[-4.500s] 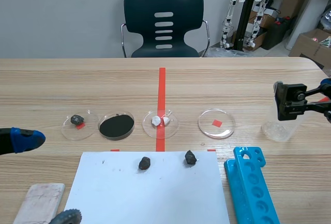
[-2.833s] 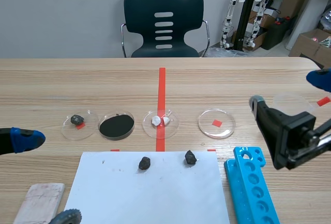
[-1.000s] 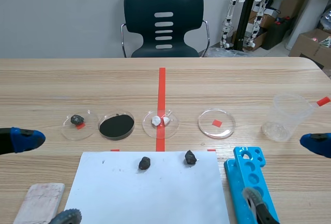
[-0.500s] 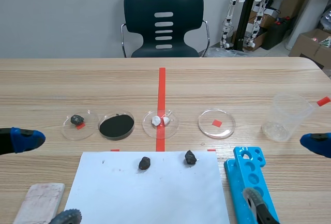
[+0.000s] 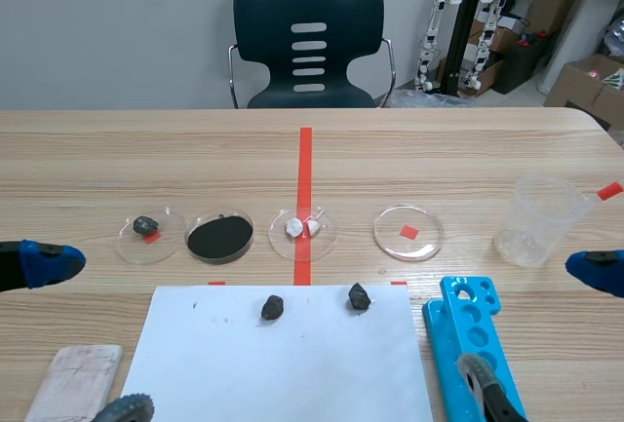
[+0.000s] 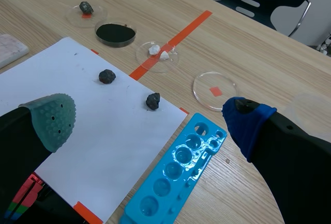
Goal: Return to the home posture
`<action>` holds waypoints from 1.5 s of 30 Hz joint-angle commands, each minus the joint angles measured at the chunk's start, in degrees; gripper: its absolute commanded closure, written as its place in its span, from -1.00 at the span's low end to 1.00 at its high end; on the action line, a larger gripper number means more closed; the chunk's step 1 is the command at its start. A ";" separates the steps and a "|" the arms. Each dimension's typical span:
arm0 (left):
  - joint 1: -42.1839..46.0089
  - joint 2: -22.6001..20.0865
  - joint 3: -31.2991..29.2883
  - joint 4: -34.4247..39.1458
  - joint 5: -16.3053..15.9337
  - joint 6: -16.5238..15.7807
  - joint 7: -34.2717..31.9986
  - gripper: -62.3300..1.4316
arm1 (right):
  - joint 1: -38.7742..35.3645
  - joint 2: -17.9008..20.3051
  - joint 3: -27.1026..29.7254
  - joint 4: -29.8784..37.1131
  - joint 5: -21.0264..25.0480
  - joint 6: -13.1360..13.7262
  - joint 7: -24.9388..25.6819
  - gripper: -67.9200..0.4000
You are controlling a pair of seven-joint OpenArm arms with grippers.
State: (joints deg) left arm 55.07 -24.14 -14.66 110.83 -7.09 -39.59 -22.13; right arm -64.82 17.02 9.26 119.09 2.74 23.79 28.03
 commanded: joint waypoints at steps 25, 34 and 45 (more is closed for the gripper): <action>0.50 -0.17 0.39 1.01 -0.79 -0.29 -0.92 -1.00 | -0.13 0.74 0.04 0.59 0.42 -0.07 0.76 -1.00; 7.72 -0.17 -1.03 8.83 -2.49 -0.29 -2.05 -1.00 | -0.13 0.74 0.04 0.59 0.42 -0.07 0.39 -1.00; 17.62 5.40 -4.90 14.19 0.55 -0.15 -13.05 -1.00 | -0.13 0.76 0.04 0.59 0.39 -0.02 0.17 -1.00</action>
State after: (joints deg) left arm 73.19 -19.73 -19.84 125.10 -7.68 -39.48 -33.87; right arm -64.79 17.02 9.26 119.09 2.74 23.81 27.35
